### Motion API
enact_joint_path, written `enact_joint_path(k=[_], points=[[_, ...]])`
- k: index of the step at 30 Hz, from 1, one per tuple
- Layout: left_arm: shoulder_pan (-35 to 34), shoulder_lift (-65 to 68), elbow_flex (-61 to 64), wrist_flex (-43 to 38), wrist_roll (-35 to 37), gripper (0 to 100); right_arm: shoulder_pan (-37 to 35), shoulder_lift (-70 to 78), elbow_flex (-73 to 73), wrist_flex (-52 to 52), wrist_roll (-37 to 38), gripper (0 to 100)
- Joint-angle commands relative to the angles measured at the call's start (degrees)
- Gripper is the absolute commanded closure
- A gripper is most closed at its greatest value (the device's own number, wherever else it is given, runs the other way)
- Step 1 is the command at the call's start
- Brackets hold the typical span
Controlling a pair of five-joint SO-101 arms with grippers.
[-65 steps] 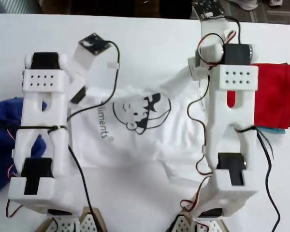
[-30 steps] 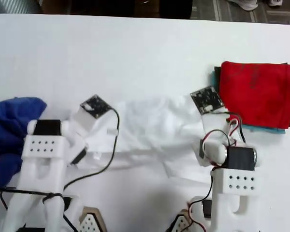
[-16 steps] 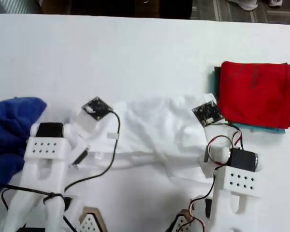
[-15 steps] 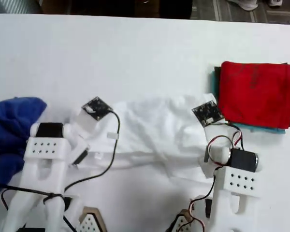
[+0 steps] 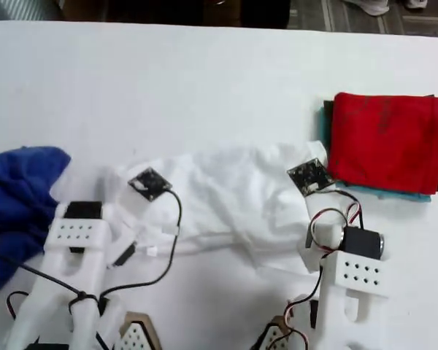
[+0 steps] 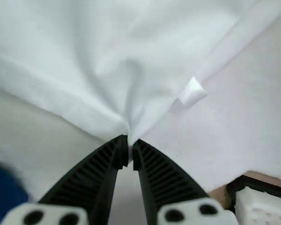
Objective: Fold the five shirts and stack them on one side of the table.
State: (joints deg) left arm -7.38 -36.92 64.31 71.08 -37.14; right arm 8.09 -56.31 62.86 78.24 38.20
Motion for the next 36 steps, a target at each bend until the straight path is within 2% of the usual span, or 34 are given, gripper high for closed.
enact_joint_path(k=[1,4,9,13,18,21,24,26,30,33,36], points=[[0.4,-1.1,-0.1,-0.5,-0.3,98,0.5,-1.0,-0.2,-0.5,0.4,97.3],[0.1,-1.1,-0.7,-0.4,-0.2,95,0.7,-1.0,-0.2,0.3,0.4,91.7],[-0.1,-1.5,-6.1,3.9,-0.3,82,0.5,-1.5,-1.0,1.3,0.4,78.6],[-1.4,-1.5,-16.4,10.4,-0.3,81,0.7,-1.5,-6.0,4.2,0.4,77.4],[-4.5,-1.1,-33.1,17.5,-0.3,81,0.7,-1.5,-19.8,7.6,0.1,77.4],[-4.2,-0.9,-36.7,14.3,0.4,83,0.3,-0.8,-24.3,2.9,-1.2,81.7],[-2.1,2.6,-33.9,6.9,4.9,99,-1.4,0.1,-22.2,-8.3,-6.9,99.8],[-1.3,8.3,-33.0,3.1,7.8,97,-3.4,3.2,-20.3,-13.6,-9.1,96.2],[0.6,23.6,-35.8,-3.0,11.3,97,-9.3,15.9,-19.8,-23.0,-10.3,97.8],[1.8,35.3,-42.9,-4.1,14.4,97,-11.8,29.2,-22.9,-29.1,-10.5,97.8],[1.9,45.6,-51.0,-4.0,17.2,97,-11.6,43.3,-30.9,-31.2,-14.0,97.8]])
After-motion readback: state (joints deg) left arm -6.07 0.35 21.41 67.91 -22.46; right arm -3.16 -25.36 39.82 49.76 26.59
